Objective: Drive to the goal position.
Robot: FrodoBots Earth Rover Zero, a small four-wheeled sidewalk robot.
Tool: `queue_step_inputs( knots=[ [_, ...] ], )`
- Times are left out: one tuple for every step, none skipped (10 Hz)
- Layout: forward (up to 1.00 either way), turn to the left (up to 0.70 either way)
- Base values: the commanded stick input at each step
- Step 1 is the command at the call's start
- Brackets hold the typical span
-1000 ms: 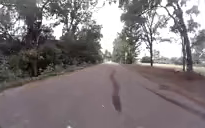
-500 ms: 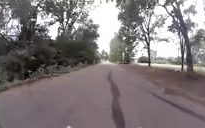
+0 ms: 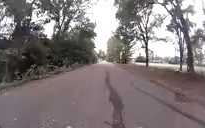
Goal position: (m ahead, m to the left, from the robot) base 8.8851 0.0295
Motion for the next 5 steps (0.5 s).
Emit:
queue_step_inputs(
  knots=[
    [1.0, -0.08],
    [1.0, -0.08],
    [1.0, -0.08],
    [1.0, -0.08],
    [1.0, -0.08]
  ],
)
